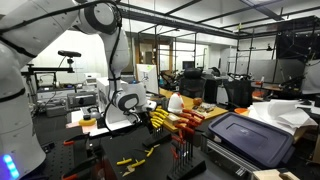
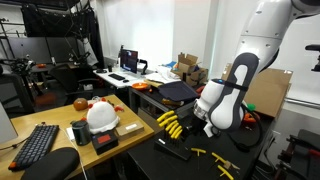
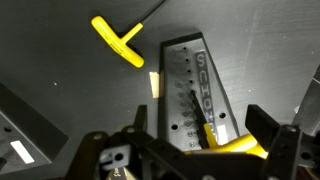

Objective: Pick up the yellow object tool and put on the table

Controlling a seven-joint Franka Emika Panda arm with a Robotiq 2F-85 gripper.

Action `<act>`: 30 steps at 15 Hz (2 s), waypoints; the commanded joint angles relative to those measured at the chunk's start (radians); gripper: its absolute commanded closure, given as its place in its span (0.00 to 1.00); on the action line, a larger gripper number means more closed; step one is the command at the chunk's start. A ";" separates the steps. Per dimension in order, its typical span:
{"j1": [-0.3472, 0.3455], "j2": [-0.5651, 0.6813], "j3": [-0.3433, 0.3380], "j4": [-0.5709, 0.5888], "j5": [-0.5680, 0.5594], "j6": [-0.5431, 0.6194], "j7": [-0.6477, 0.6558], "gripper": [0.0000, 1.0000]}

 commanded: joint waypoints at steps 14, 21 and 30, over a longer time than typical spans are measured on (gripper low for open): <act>0.196 -0.074 -0.101 -0.019 0.014 -0.029 -0.045 0.00; 0.421 -0.051 -0.282 -0.006 0.011 -0.048 -0.079 0.00; 0.590 0.006 -0.399 0.039 -0.008 -0.080 -0.133 0.00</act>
